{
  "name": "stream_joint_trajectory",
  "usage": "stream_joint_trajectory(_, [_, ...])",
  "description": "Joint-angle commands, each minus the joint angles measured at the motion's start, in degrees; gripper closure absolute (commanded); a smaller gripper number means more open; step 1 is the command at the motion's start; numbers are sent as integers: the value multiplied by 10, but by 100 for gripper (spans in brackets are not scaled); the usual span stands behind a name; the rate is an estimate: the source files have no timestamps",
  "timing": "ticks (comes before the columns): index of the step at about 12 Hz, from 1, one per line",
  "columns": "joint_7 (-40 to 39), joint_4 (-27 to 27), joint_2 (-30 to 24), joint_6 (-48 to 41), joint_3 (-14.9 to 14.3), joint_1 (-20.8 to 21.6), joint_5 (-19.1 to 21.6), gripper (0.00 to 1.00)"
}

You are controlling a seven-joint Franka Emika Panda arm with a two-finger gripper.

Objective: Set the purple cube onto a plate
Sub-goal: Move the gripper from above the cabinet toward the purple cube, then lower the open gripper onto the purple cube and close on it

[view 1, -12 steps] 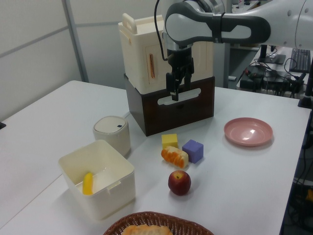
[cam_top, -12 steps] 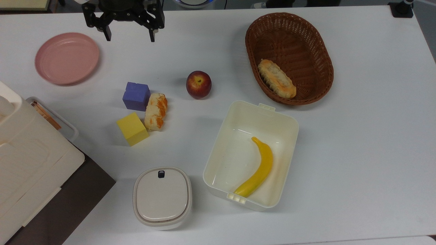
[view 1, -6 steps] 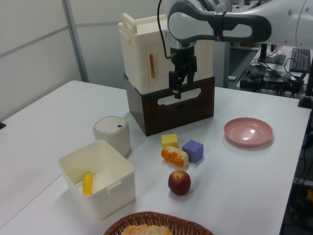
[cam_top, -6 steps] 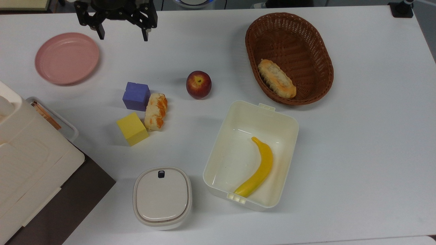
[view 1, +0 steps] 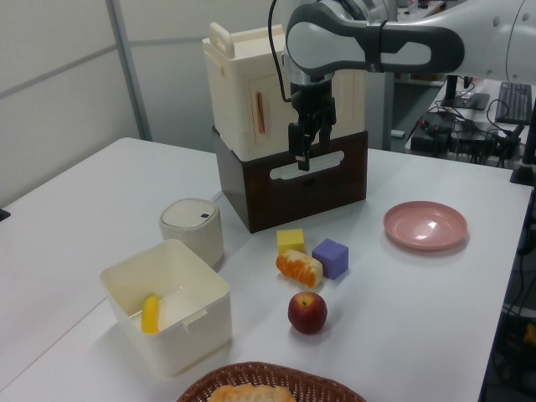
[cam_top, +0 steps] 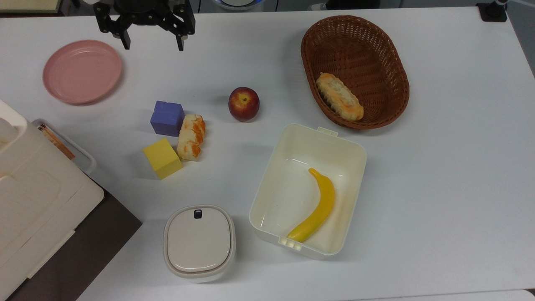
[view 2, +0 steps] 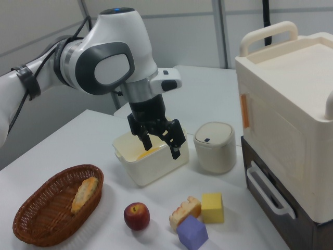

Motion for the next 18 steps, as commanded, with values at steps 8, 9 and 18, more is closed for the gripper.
stream_joint_trajectory(8, [-11,-27,11,18,-8,0,-7,0])
stream_joint_trajectory(9, [-16,-25,25,20,-8,-3,-9,0])
stream_joint_trajectory(18, [-14,-82,92,42,-10,-34,-20,0])
